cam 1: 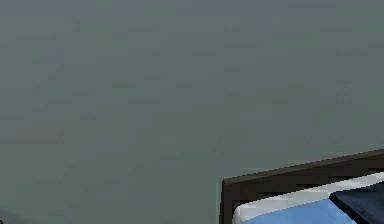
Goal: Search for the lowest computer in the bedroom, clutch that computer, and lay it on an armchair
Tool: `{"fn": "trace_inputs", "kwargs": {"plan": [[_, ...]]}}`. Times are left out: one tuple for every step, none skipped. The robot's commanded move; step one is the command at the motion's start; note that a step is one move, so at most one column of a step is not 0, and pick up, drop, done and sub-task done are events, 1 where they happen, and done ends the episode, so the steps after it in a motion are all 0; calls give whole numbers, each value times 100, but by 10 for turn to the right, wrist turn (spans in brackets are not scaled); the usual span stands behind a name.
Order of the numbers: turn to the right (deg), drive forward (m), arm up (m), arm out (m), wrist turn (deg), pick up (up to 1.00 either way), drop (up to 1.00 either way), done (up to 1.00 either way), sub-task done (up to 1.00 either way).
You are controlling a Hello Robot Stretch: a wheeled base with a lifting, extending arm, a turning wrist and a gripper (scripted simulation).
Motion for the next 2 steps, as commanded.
{"fn": "trace_inputs", "kwargs": {"plan": [[0, 0, 50, 0, 0, 0, 0, 0, 0], [0, 0, 20, 0, 0, 0, 0, 0, 0]]}}
